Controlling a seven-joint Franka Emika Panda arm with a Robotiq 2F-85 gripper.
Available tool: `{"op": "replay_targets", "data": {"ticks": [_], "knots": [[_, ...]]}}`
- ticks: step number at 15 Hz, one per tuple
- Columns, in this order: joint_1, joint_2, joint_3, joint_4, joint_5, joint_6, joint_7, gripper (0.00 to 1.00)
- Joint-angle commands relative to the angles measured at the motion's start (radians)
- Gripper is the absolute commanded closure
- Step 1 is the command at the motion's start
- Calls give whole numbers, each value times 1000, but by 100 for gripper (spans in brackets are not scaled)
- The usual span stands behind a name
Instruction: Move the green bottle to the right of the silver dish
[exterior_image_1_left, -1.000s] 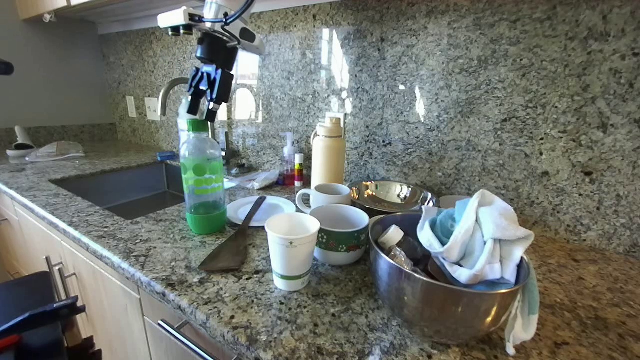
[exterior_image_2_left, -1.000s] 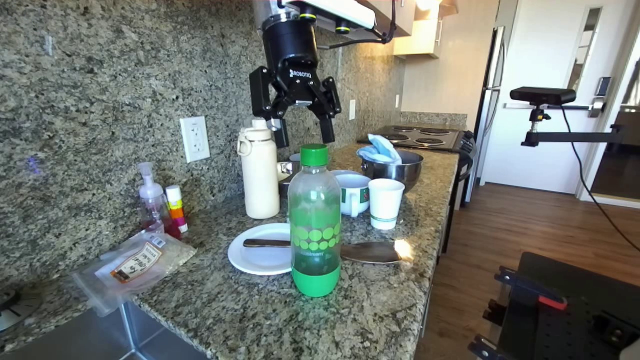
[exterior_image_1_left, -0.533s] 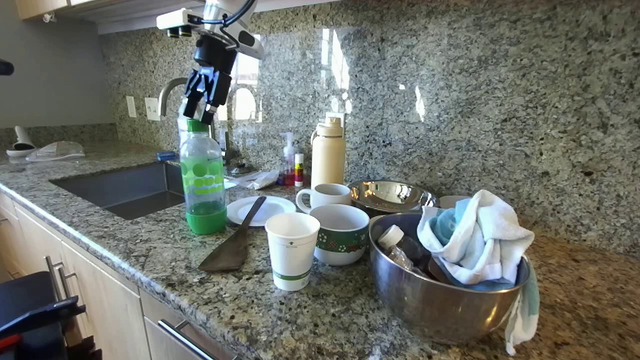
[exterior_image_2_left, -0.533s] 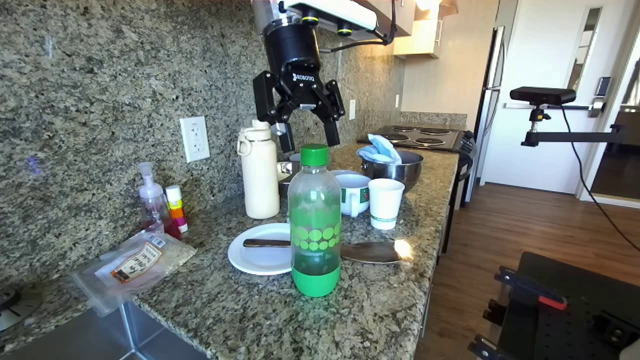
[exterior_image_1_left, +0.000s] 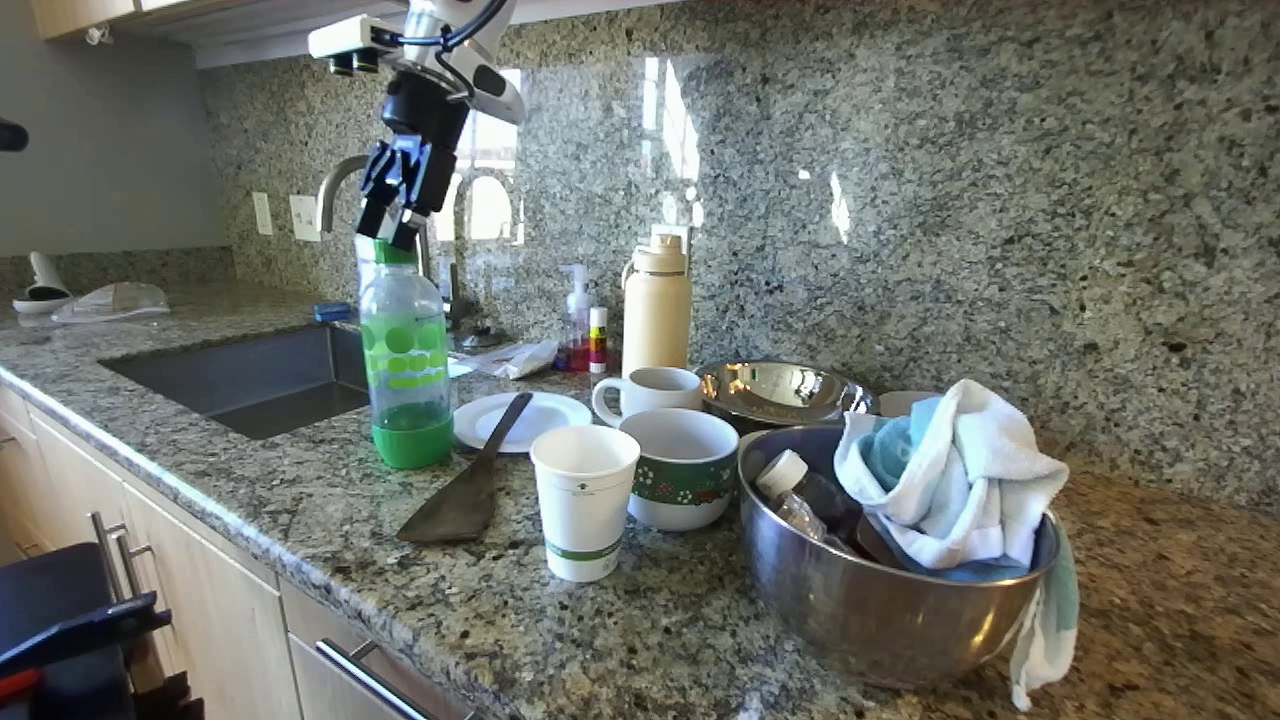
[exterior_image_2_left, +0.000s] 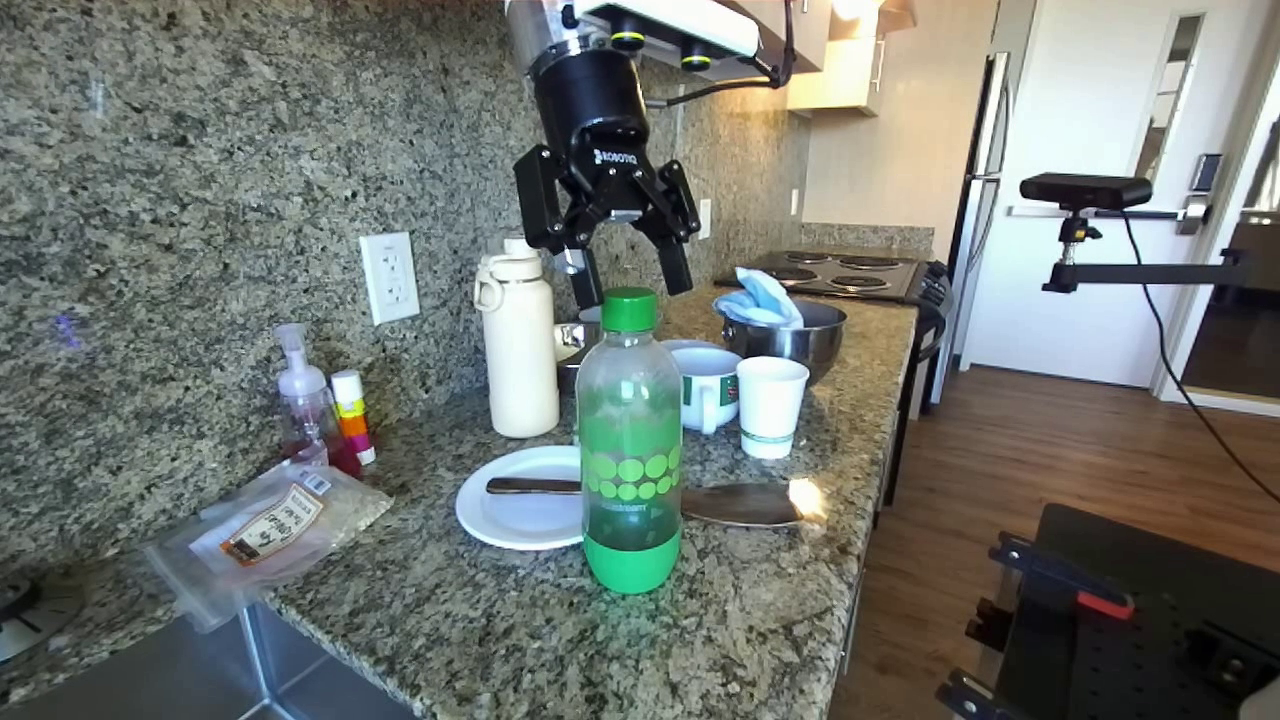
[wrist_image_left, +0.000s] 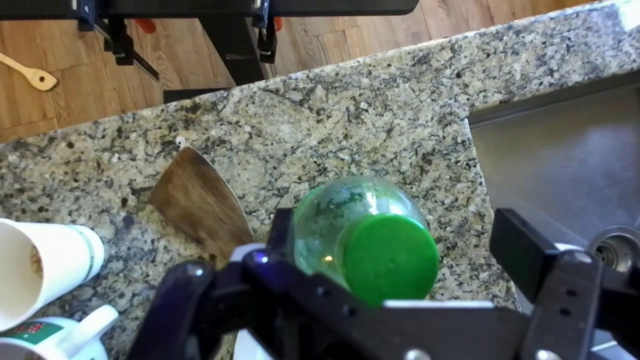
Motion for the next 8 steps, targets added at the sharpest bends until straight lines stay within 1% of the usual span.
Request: {"op": "replay_targets", "data": {"ticks": [1, 8], "knots": [[6, 5, 0, 11, -2, -38, 17, 0], [18, 17, 5, 4, 2, -34, 14, 0]]}}
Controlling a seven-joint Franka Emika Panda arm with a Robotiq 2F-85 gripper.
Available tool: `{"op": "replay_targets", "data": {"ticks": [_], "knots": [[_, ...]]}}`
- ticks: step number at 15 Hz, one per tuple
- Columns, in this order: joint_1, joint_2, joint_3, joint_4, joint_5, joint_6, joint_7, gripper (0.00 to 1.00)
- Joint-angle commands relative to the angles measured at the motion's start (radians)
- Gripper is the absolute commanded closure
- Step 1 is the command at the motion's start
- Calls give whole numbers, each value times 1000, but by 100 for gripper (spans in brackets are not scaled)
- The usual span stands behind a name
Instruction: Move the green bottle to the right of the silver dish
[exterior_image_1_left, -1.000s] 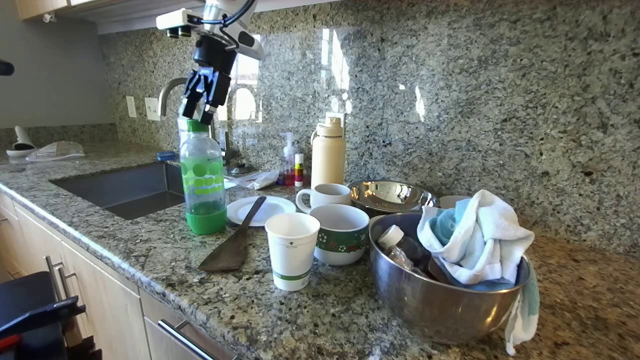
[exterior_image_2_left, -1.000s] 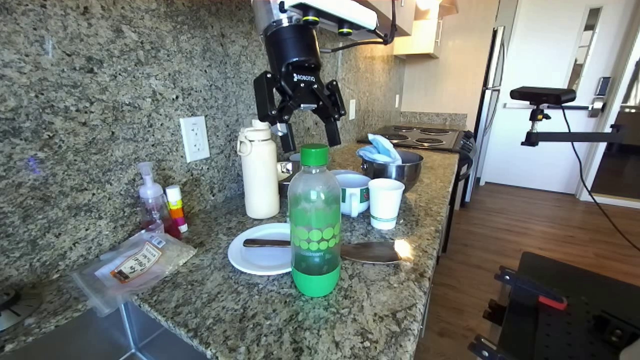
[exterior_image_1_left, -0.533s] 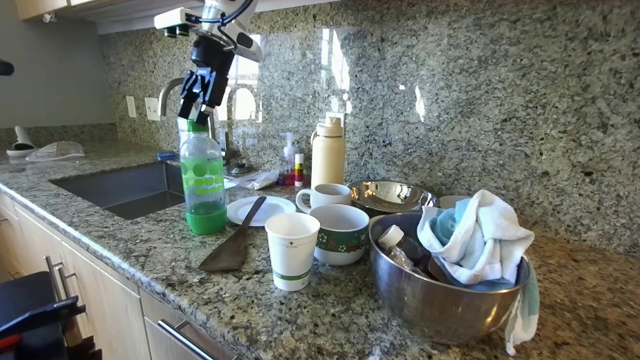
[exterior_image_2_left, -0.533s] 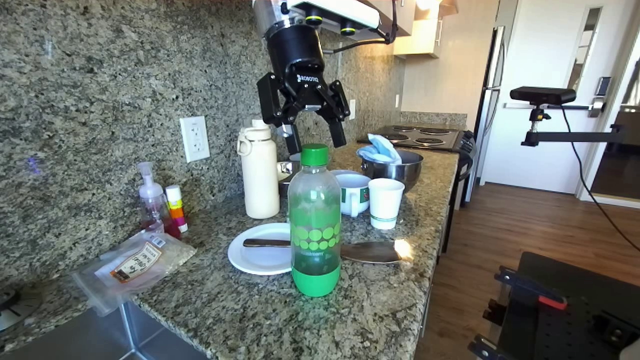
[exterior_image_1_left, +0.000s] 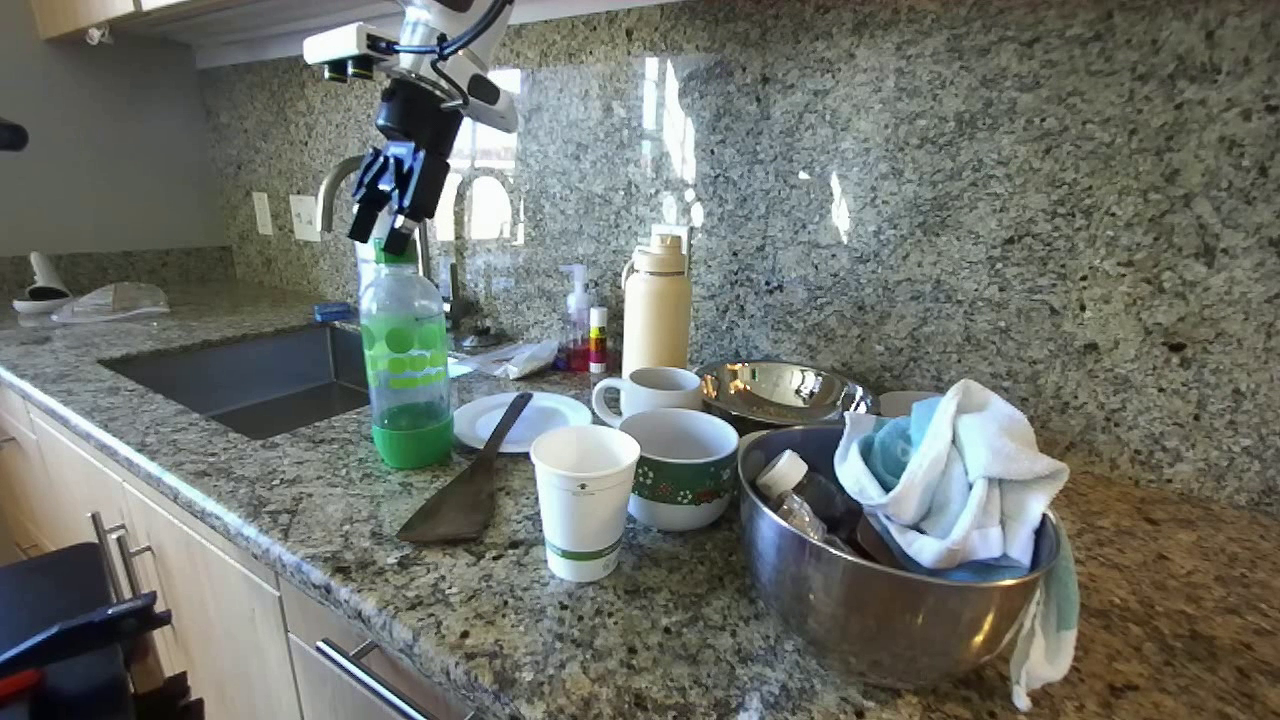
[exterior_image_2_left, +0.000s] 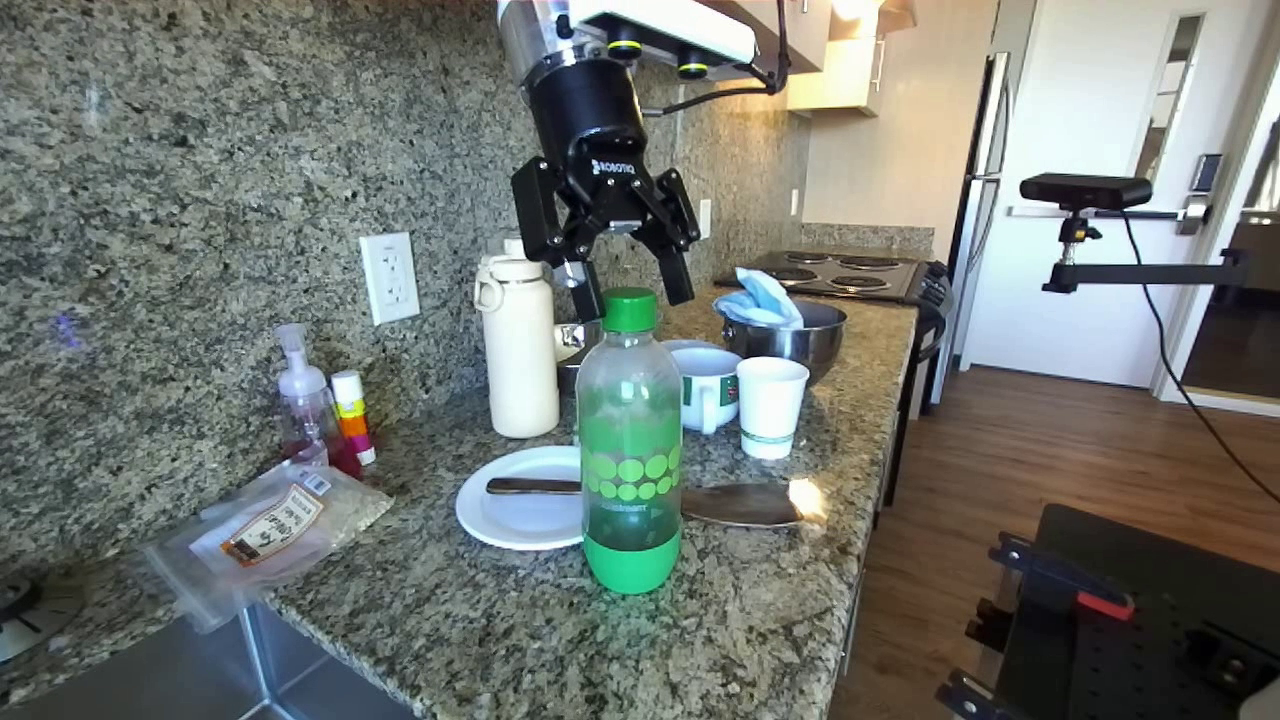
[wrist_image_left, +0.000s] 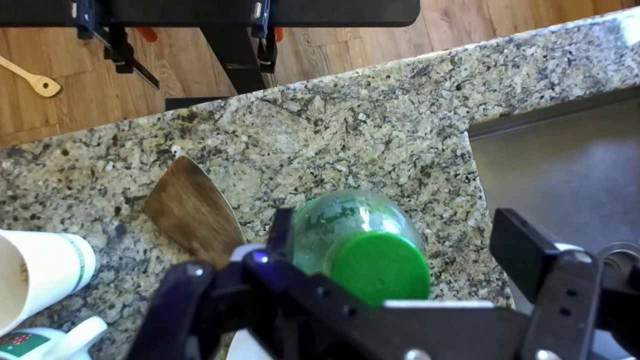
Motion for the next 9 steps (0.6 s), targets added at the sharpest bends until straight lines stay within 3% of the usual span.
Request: {"op": "replay_targets", "data": {"ticks": [1, 2, 3, 9], "knots": [[5, 5, 3, 3, 3, -22, 15, 0], [6, 6, 3, 3, 3, -22, 16, 0], [6, 7, 3, 2, 2, -21, 17, 19], [8, 4, 3, 0, -5, -26, 27, 64]]}}
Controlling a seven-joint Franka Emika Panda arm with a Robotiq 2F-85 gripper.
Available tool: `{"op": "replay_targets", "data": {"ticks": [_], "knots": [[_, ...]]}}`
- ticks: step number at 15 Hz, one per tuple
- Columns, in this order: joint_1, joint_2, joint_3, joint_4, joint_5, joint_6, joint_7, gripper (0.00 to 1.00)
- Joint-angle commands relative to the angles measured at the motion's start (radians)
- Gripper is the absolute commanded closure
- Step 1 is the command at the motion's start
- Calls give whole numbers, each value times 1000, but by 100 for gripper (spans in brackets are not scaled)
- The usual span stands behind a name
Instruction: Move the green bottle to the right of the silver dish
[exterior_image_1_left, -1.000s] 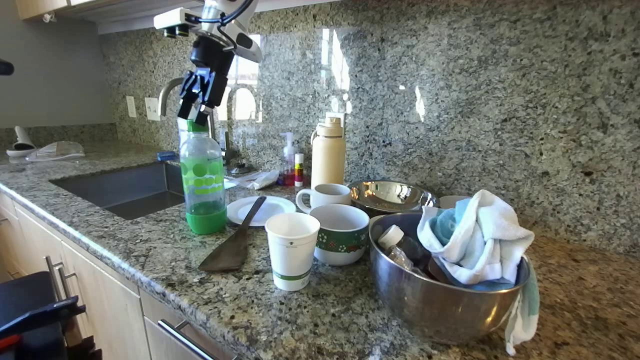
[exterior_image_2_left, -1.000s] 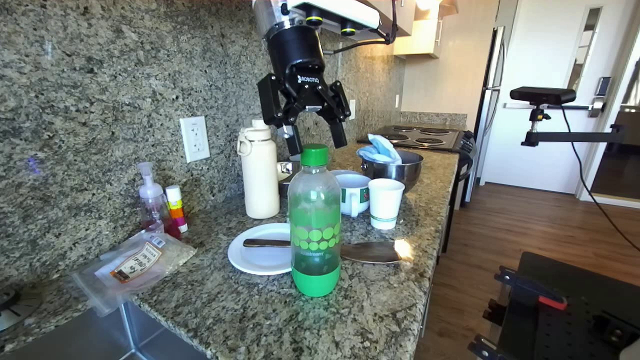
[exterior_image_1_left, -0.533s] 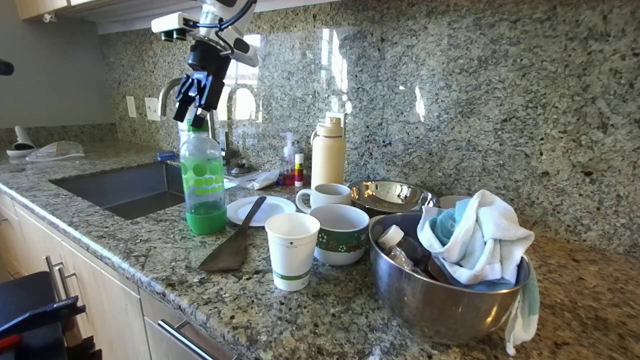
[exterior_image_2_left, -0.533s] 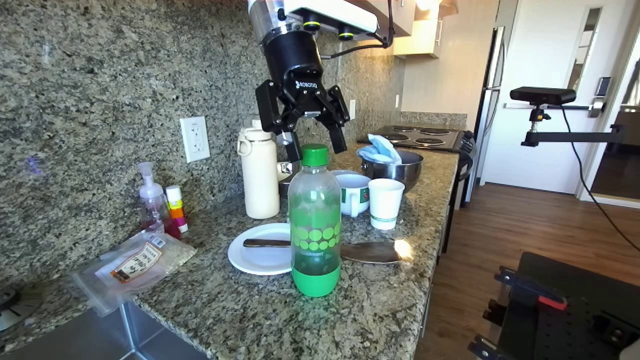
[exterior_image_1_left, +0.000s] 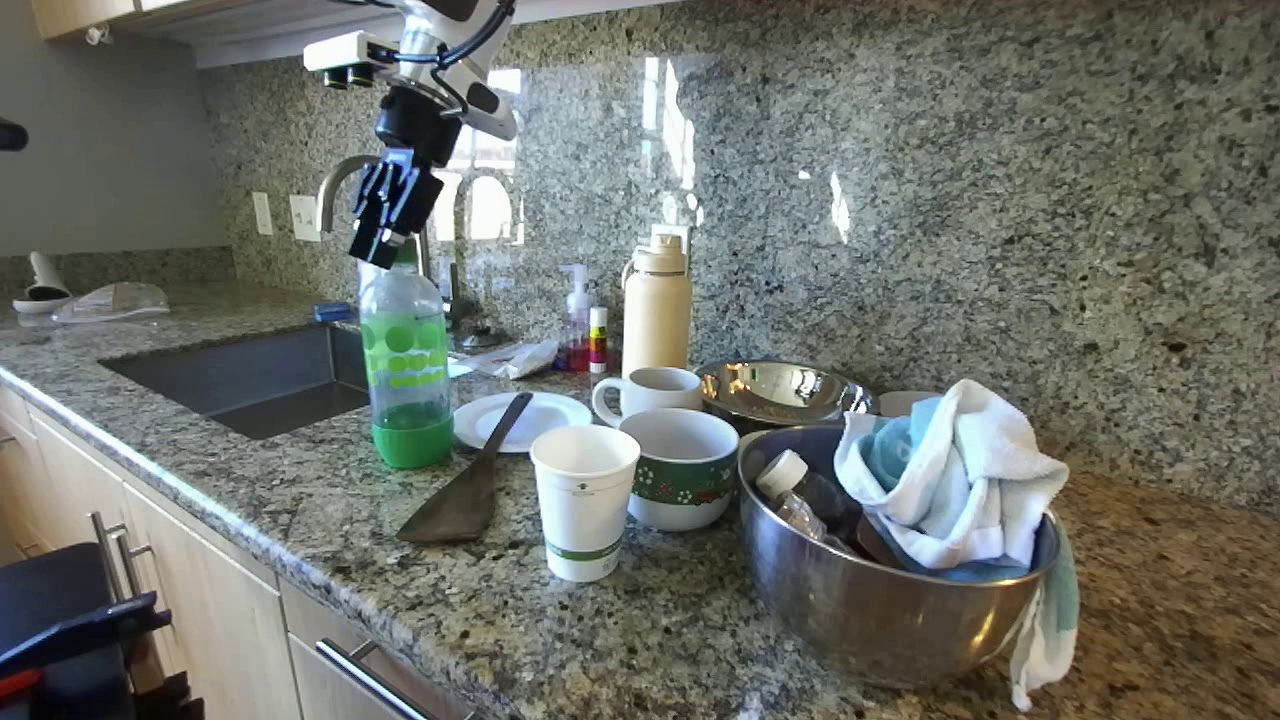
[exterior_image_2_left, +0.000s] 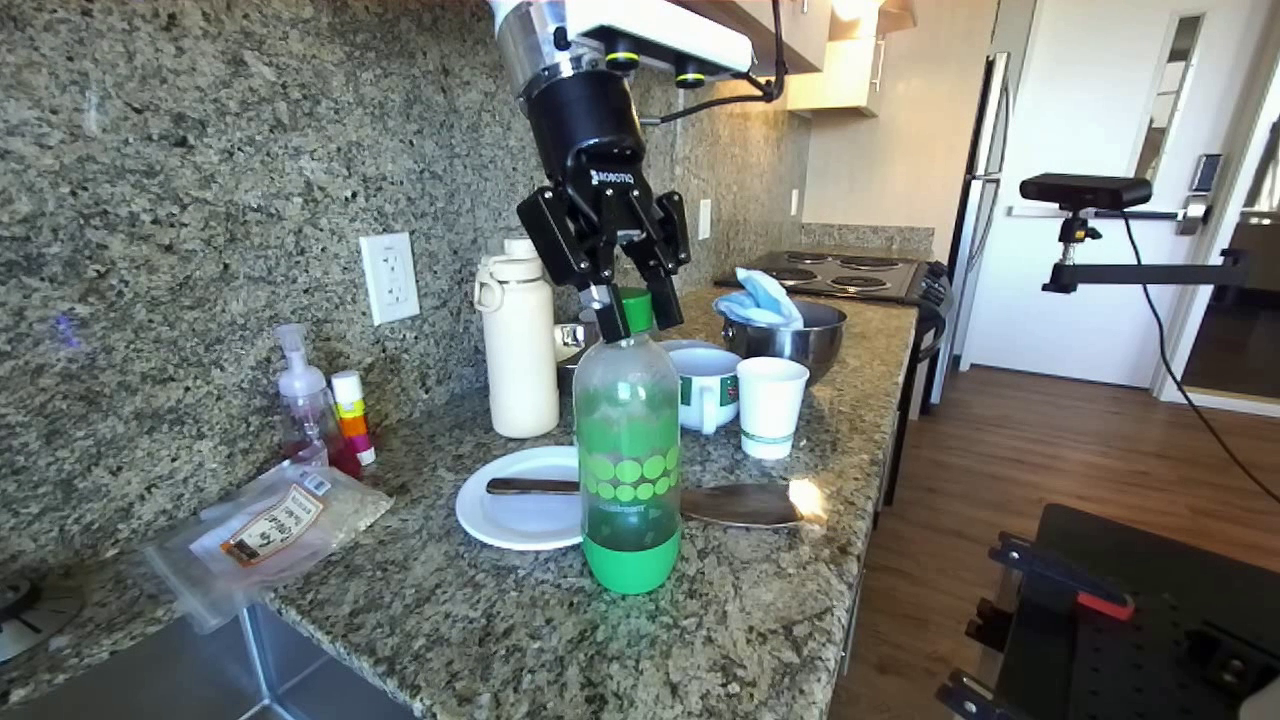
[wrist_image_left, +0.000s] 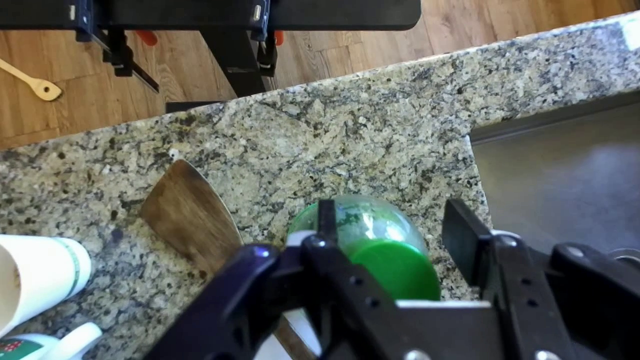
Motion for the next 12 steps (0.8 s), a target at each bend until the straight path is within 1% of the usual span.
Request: {"op": "replay_targets", "data": {"ticks": [1, 3, 5, 9, 10, 11, 12], "knots": [[5, -8, 1, 1, -6, -27, 26, 73], [5, -9, 1, 2, -7, -30, 27, 88], [5, -9, 0, 4, -10, -31, 29, 100], [5, -6, 1, 10, -12, -36, 28, 100], [5, -6, 1, 13, -12, -39, 25, 74], [6, -5, 2, 16, -14, -42, 23, 73], [6, -4, 2, 20, -15, -43, 24, 66]]}}
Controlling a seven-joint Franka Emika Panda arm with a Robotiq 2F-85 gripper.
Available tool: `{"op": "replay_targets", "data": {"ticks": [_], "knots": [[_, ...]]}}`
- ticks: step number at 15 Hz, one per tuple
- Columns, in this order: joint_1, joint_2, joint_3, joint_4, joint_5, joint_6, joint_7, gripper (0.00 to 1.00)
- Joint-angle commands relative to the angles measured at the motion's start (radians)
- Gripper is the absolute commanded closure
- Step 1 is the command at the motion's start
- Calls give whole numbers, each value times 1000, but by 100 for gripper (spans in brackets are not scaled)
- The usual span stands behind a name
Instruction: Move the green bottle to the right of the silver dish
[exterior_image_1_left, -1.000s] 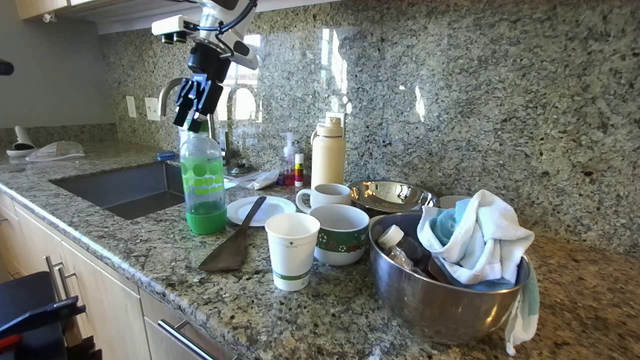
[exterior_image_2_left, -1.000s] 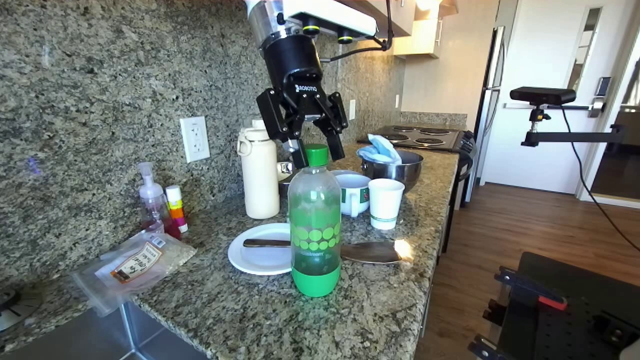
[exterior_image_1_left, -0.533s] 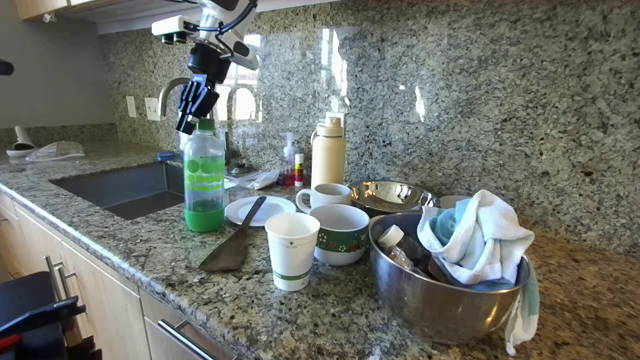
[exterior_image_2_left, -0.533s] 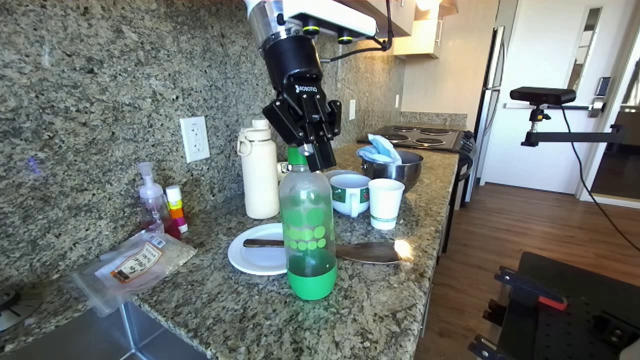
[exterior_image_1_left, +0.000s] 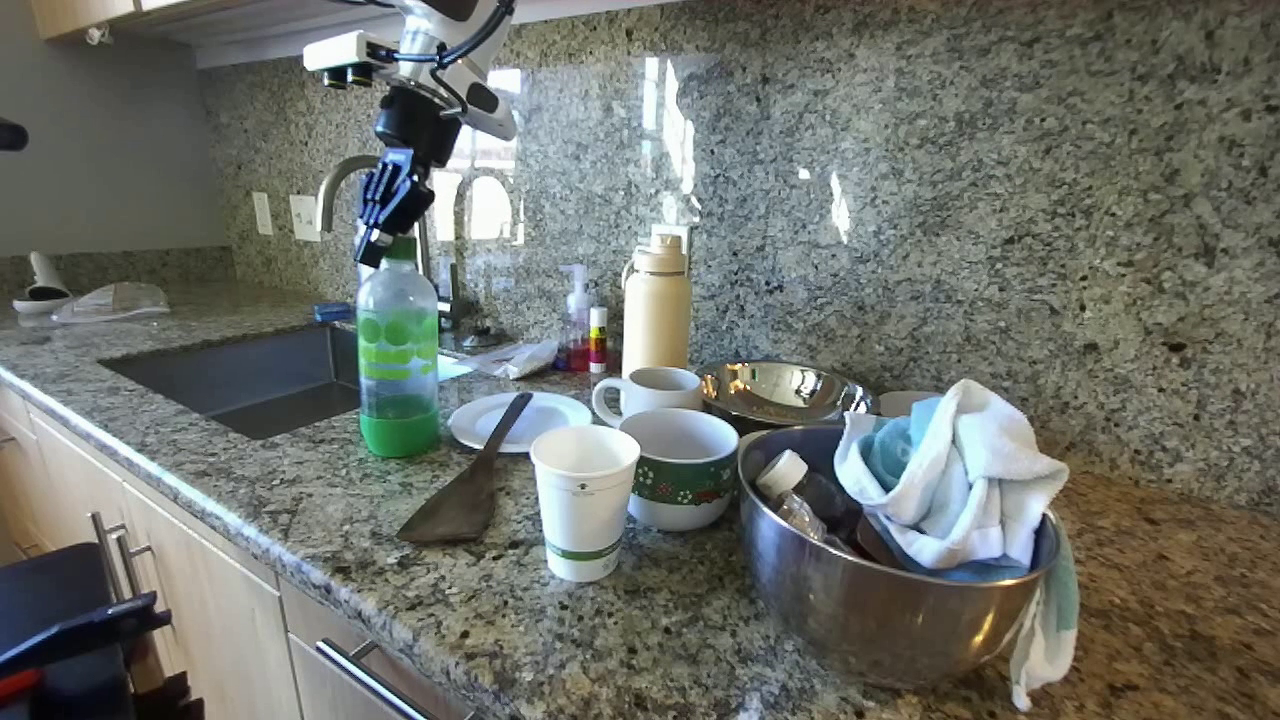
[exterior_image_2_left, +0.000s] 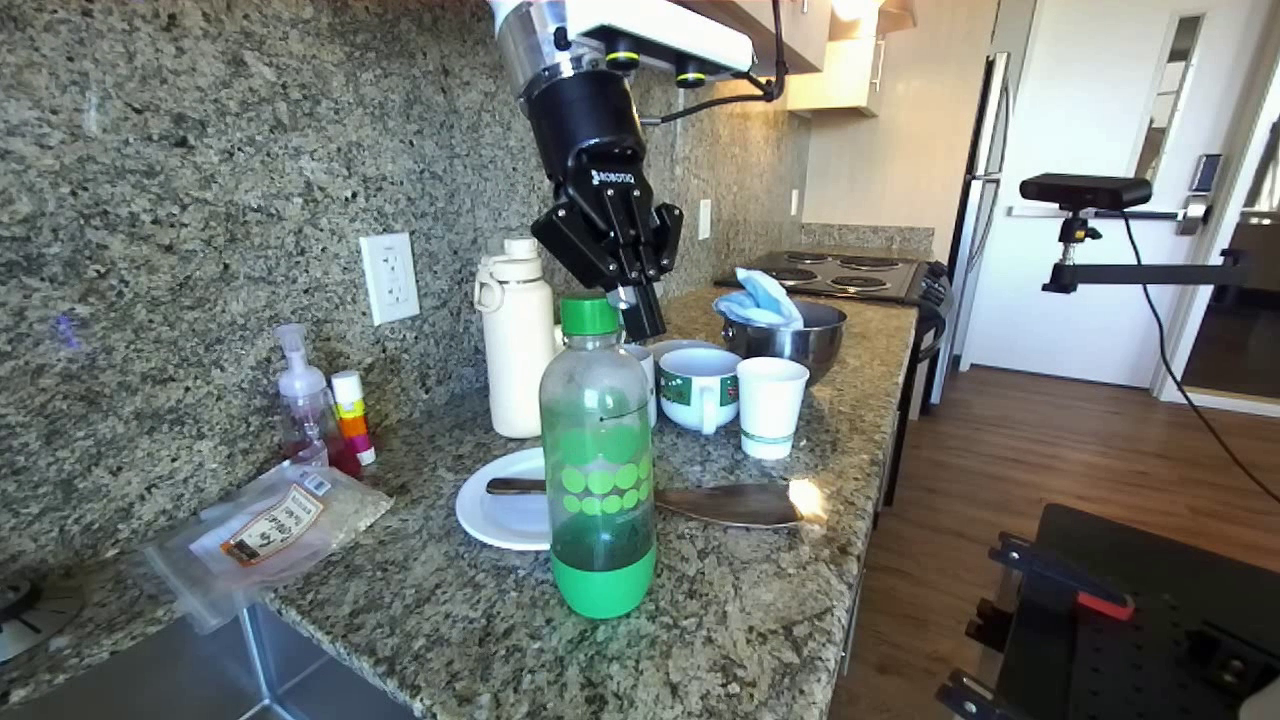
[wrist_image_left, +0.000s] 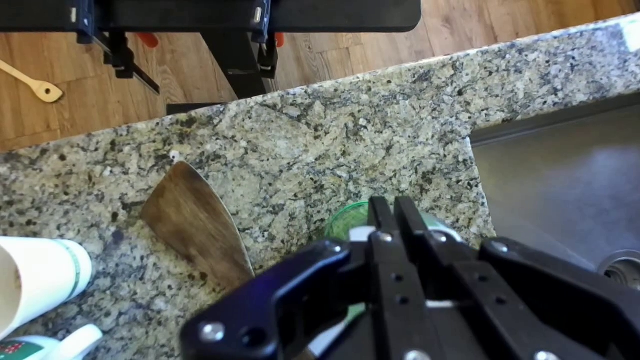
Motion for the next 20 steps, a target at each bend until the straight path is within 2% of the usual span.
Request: {"op": "replay_targets", "data": {"ticks": [1, 9, 20], "knots": [[7, -3, 3, 24, -16, -42, 24, 60], [22, -4, 7, 60, -41, -55, 26, 1], [58, 50, 35, 136, -90, -34, -17, 0]]}}
